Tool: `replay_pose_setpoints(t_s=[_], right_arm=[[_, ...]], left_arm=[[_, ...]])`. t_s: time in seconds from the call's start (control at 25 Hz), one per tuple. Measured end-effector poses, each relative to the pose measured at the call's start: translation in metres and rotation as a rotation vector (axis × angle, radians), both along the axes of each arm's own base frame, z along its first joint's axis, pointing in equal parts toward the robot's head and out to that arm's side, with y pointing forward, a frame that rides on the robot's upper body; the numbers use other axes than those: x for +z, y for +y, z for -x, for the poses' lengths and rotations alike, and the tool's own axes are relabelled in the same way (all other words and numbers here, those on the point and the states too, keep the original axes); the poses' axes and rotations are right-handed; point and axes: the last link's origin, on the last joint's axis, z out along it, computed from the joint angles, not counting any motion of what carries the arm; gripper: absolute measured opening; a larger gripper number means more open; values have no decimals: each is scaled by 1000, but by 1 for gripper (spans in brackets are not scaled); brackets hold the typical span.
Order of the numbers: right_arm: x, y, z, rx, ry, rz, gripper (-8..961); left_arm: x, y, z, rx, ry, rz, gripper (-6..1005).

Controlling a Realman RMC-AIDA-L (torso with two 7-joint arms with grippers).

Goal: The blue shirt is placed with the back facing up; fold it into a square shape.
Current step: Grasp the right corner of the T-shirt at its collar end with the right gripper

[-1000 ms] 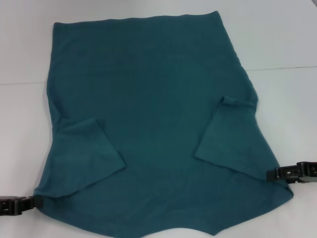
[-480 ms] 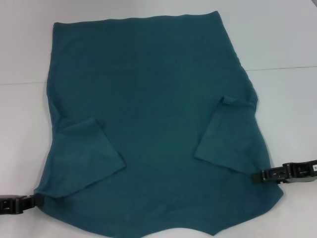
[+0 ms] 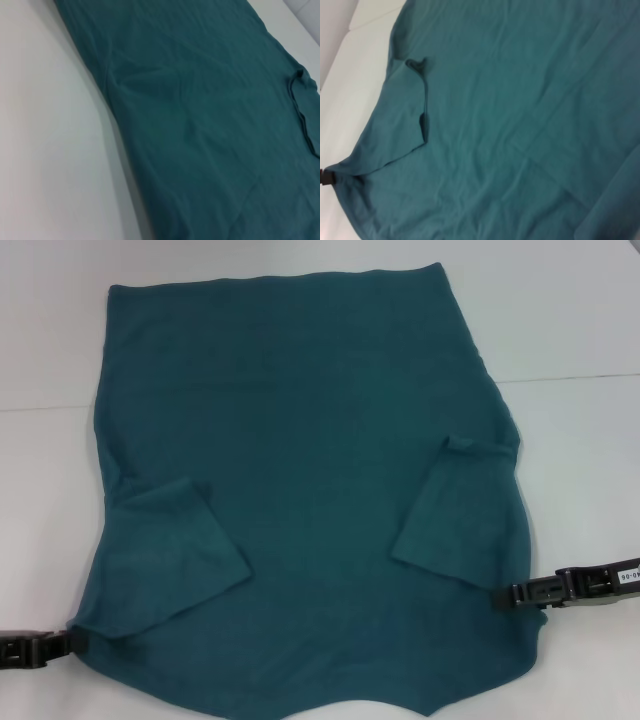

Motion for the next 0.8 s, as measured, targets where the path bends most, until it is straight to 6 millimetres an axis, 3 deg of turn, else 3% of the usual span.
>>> replay_pose_setpoints(t_s=[0.8], right_arm=[[-1, -8, -15, -65, -37, 26, 830]], left_arm=[[-1, 7, -4, -11, 0, -4, 20]])
